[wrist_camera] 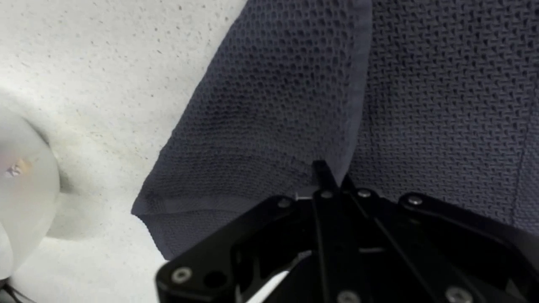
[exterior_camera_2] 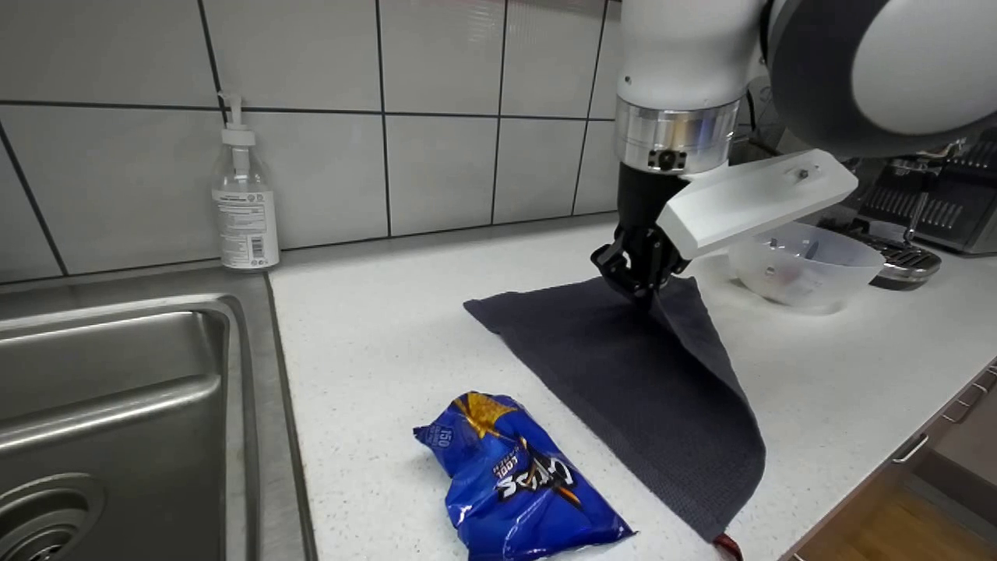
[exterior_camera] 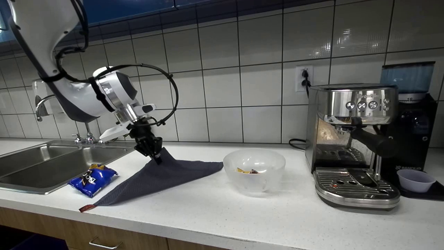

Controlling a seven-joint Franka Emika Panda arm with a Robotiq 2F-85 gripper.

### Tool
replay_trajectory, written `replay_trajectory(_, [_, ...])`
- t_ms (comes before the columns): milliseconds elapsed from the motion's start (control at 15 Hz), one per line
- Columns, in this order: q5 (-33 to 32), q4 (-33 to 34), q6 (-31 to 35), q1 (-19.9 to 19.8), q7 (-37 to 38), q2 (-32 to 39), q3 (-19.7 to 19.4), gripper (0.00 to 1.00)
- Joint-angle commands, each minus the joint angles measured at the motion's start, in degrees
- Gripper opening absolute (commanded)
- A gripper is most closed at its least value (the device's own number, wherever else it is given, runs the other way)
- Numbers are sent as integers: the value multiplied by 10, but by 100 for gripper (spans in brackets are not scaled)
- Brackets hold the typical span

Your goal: Fold the towel

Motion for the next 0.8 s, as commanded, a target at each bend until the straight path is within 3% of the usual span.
replay_trajectory(0, [16,42,4,6,-36,30,1,1])
replay_trajectory(733, [65,109,20,26,-114,81,-4,1])
